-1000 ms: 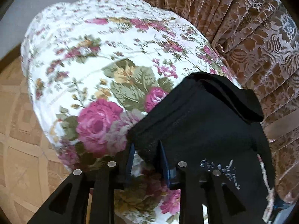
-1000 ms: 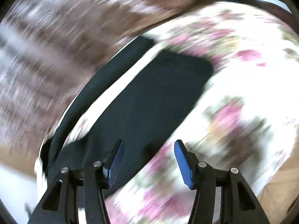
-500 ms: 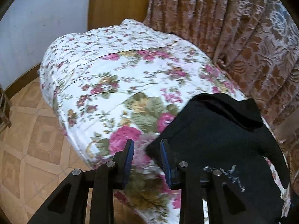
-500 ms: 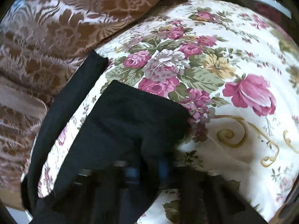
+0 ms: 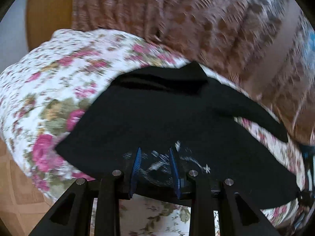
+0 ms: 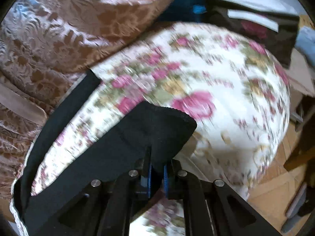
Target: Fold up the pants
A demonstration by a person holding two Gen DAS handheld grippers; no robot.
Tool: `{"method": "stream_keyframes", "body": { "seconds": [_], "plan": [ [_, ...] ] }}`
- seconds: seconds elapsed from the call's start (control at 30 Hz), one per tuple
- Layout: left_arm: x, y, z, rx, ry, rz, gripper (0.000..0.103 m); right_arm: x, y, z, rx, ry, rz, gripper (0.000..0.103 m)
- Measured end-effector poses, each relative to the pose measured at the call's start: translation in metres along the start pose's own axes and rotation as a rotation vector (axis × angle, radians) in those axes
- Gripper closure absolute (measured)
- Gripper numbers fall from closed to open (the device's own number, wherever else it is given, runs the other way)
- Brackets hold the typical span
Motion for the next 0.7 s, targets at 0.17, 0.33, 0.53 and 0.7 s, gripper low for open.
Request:
{"method": "stream_keyframes", "body": {
  "seconds": [0.17, 0.33, 0.53, 0.7],
  "plan": [
    [0.037, 0.016, -0.014, 0.056, -0.029, 0.116, 0.074, 0.015, 0.017, -0.017, 0.061, 0.004, 0.025, 0.092],
    [0.034, 0.012, -0.025, 0.085, 0.007, 0.095, 0.074, -0.002, 0.013, -0.019, 0.022, 0.105, 0.004, 0.048],
    [0.032, -0.019, -0.046, 0.116, 0.076, 0.072, 0.073, -0.039, 0.009, 0.002, -0.03, 0.109, -0.102, 0.044],
    [0.035, -0.052, -0.07, 0.044, 0.275, 0.098, 0.054, -0.038, 0.028, 0.066, -0.127, -0.045, -0.075, 0.043]
  ]
}}
Point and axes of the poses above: each gripper's, at about its wrist camera, not at the fingertips, and x roughly the way its jaws point, z to its left, y to its underside, the point moved 4 cm from there along x, roughly the way its jaws point
